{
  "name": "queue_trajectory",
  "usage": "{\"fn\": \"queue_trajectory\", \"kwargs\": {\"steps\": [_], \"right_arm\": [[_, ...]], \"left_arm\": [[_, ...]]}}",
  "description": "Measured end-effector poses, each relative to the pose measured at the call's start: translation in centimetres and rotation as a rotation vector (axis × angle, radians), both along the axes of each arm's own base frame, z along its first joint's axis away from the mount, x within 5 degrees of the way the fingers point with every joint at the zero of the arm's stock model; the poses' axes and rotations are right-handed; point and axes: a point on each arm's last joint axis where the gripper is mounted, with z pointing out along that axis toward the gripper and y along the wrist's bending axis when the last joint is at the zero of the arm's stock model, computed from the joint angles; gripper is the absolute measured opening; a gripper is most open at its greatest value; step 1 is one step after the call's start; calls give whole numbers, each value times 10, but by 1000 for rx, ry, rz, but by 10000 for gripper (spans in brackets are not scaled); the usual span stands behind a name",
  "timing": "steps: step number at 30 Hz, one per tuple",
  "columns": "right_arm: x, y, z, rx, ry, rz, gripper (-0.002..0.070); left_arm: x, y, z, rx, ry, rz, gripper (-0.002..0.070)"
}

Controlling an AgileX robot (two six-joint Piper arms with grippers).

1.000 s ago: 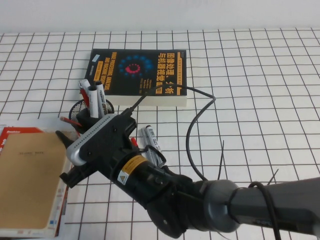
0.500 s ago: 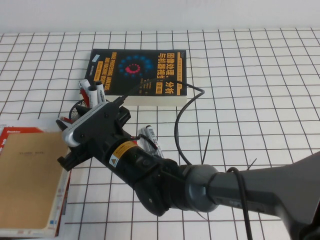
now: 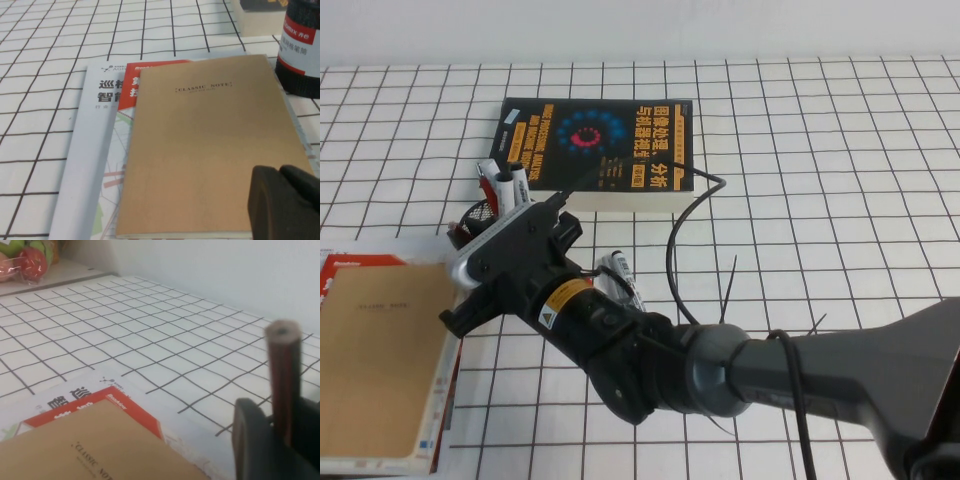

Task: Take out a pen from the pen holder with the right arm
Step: 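Take a marker out of the pen holder and lay it on the table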

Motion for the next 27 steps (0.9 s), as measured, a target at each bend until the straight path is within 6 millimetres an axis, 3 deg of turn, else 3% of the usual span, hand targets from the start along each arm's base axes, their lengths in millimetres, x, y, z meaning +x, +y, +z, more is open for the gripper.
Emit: {"fn": "queue_trajectory", "kwargs": {"steps": [4,12,15,20,27], "right_arm": [[2,-1,2,6,-19,-5,66],[2,-1,3,-25,-52,13,23],[0,-2,13,-39,-44,23,18],[-2,-8,43,-28,-57,31,18],[-7,-28,101,8,-89,26,18]], "left_arm": [[0,0,0,0,0,0,-4],[0,0,0,0,0,0,-4],[0,0,0,0,0,0,-4],[0,0,0,0,0,0,-4],[0,0,0,0,0,0,-4]]}}
